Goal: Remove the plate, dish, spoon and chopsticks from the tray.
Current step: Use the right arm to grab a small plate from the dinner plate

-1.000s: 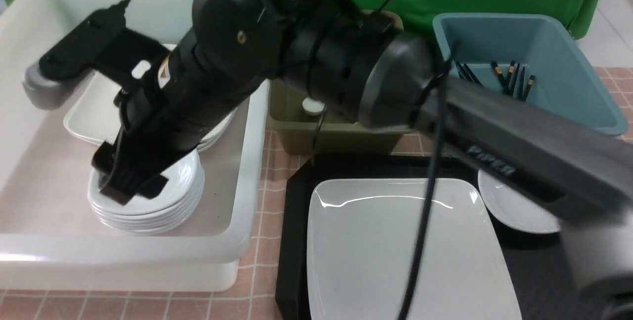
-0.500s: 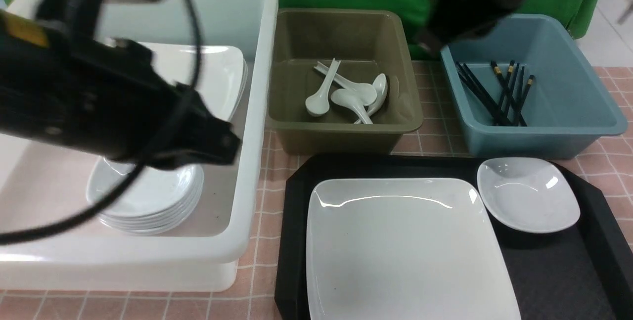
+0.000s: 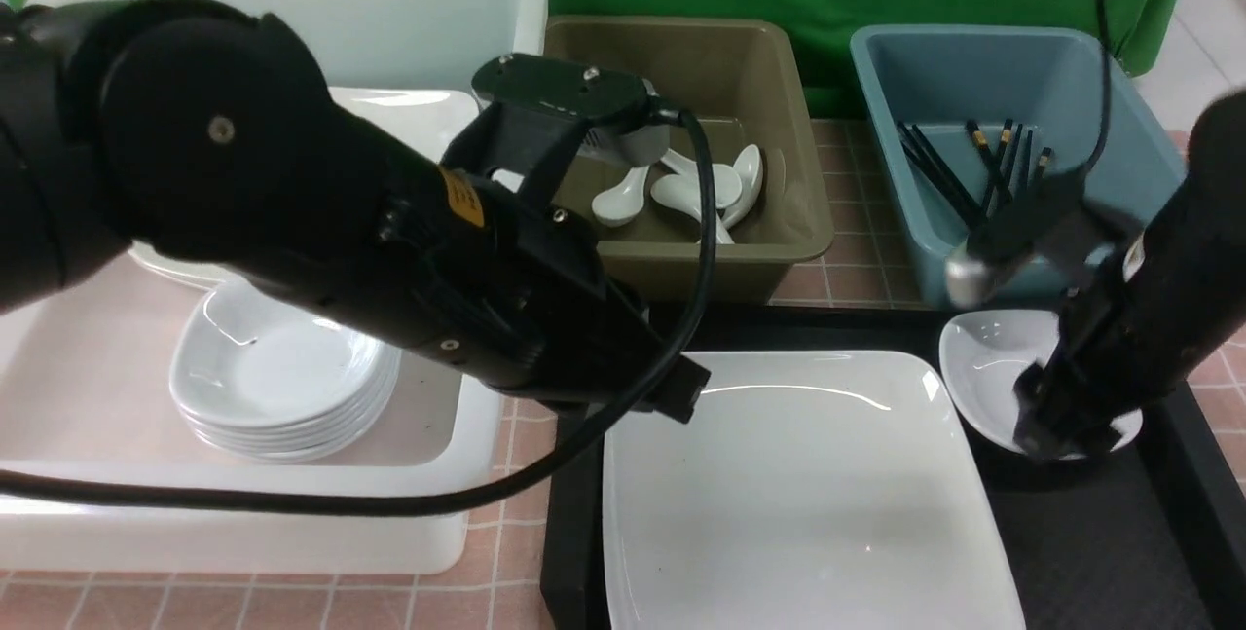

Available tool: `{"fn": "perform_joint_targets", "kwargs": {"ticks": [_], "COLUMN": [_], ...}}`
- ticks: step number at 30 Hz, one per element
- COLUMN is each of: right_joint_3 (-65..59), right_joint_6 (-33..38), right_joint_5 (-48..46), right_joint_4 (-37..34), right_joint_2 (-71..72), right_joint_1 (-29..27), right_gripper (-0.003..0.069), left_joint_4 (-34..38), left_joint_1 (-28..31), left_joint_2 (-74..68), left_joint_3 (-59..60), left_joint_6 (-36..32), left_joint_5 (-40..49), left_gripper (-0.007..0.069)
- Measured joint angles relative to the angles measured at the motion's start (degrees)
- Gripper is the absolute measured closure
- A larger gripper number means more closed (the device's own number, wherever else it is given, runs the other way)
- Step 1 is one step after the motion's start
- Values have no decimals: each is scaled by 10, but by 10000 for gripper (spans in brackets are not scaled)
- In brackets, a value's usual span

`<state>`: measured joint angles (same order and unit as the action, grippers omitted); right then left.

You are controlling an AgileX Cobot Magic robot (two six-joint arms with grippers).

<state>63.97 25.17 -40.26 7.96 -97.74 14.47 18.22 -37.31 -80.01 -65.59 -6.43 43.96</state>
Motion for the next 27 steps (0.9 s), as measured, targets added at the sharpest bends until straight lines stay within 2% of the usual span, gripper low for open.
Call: {"fn": "perform_joint_targets", "kwargs": {"ticks": [8, 11, 13, 16, 17, 21, 25, 27], "right_joint_3": [-15, -15, -15, -13, -10, -9, -9, -10], "right_joint_6": [9, 9, 8, 12, 15, 20, 12, 3], "right_joint_5": [53, 73, 81, 87, 89, 86, 60, 40], "right_joint_4": [16, 34, 50, 67, 70, 73, 73, 58], "right_joint_2": [-70, -85, -91, -92, -88, -71, -13, 26], "right_joint_1": [0, 0, 0, 1, 1, 4, 14, 23], "right_gripper": [110, 136, 198, 386, 414, 454, 580, 582], "left_joint_4": [-13, -13, -14, -14, -14, -15, -33, -46], "left_joint_1": [0, 0, 0, 0, 0, 0, 0, 1], "left_joint_2": [0, 0, 0, 0, 0, 0, 0, 0], "left_joint_3": [0, 0, 0, 0, 0, 0, 0, -2], "left_joint_6": [-2, -2, -2, -2, -2, -2, 8, 20], "left_joint_5": [0, 3, 5, 6, 6, 6, 1, -3], "left_gripper": [627, 627, 627, 627, 627, 627, 627, 627]}}
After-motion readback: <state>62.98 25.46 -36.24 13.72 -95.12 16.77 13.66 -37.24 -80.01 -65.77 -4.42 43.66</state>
